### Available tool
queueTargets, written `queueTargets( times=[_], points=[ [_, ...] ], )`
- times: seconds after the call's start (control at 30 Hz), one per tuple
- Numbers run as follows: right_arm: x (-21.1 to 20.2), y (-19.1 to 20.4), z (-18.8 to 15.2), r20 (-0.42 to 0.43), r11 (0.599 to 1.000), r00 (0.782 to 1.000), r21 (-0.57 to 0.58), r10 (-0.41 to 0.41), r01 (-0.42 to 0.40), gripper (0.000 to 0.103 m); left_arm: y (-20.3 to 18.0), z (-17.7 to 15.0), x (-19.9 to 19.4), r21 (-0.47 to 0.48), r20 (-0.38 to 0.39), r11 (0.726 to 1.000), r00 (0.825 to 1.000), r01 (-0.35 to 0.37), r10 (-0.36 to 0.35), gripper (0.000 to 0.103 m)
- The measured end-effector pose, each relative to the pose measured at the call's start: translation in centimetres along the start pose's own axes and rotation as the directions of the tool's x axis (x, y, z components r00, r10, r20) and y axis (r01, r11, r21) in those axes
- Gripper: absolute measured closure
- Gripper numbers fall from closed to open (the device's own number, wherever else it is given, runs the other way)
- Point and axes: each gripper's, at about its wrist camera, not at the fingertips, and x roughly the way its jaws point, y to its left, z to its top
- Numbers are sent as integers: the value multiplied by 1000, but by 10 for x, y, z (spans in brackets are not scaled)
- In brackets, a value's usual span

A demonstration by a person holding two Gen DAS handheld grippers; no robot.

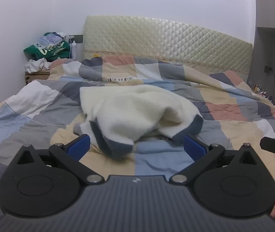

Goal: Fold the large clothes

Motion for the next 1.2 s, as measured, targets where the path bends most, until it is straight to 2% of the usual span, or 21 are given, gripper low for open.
queueTargets(
  times=[0.33,1.2],
  points=[
    [-3,6,0,2,999,1000,-49,-9,9,0,-2,-2,1,5,-10,1000,1000,4,-4,0],
    [7,6,-4,-16,999,1000,-34,-16,15,0,-3,-4,6,3,-18,1000,1000,20,-20,0]
  ],
)
